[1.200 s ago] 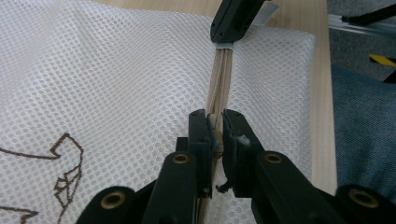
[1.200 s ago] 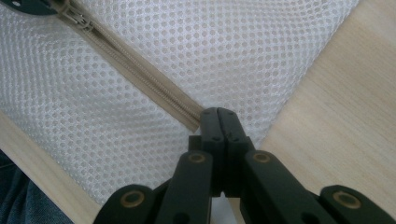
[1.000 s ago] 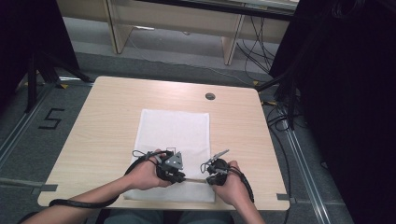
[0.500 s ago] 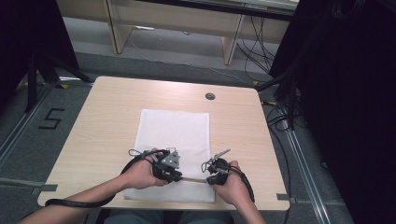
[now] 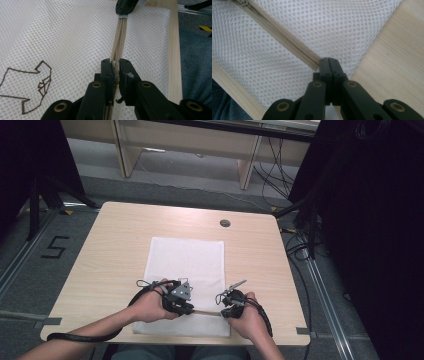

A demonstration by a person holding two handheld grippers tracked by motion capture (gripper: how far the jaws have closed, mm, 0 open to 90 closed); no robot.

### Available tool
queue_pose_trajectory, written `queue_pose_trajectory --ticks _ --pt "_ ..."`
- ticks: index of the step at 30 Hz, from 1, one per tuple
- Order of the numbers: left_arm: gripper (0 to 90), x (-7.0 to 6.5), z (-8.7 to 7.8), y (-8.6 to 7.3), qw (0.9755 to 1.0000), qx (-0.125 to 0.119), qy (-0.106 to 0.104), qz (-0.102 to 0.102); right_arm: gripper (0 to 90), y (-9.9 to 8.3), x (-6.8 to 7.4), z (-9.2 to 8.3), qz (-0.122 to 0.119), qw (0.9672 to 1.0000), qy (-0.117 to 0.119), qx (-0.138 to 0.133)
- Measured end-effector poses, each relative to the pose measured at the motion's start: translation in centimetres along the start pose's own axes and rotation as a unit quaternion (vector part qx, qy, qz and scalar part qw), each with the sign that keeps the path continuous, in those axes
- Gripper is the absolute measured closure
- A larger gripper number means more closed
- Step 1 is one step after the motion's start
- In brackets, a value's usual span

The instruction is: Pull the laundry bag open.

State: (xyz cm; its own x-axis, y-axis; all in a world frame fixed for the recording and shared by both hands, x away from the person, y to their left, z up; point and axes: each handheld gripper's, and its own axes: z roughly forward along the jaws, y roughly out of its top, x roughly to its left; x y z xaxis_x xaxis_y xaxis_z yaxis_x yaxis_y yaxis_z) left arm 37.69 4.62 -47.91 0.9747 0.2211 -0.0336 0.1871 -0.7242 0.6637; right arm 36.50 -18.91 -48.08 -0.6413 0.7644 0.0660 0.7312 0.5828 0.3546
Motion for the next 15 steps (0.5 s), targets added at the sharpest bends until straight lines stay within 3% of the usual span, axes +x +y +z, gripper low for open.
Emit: queue_pose_trajectory --ticks 2,4,6,12,14,15 --pt "82.1 -0.05 0.02 -0.06 0.9999 -0.005 0.001 -0.009 90.0 0.0 -0.01 0.01 0.0 1.0 0.0 0.0" --pt "82.1 0.04 -0.08 -0.06 1.0 0.0 0.005 -0.002 90.0 0.0 -0.01 0.0 0.001 1.0 0.0 0.0" --pt "82.1 -0.01 -0.09 -0.11 0.9999 -0.007 0.001 -0.01 90.0 0.01 0.11 -0.11 0.01 0.9999 -0.001 0.005" --pt "82.1 0.07 -0.25 -0.21 0.9999 -0.007 0.001 -0.008 90.0 -0.02 0.1 -0.11 0.01 0.9999 -0.001 0.004" --pt "82.0 0.08 -0.28 -0.33 0.9996 -0.014 -0.009 -0.022 90.0 -0.01 0.1 -0.11 0.01 0.9999 -0.001 0.004" --pt "82.1 0.05 -0.36 -0.37 0.9997 -0.015 -0.003 -0.02 90.0 -0.01 0.11 -0.11 0.01 0.9999 -0.001 0.005"
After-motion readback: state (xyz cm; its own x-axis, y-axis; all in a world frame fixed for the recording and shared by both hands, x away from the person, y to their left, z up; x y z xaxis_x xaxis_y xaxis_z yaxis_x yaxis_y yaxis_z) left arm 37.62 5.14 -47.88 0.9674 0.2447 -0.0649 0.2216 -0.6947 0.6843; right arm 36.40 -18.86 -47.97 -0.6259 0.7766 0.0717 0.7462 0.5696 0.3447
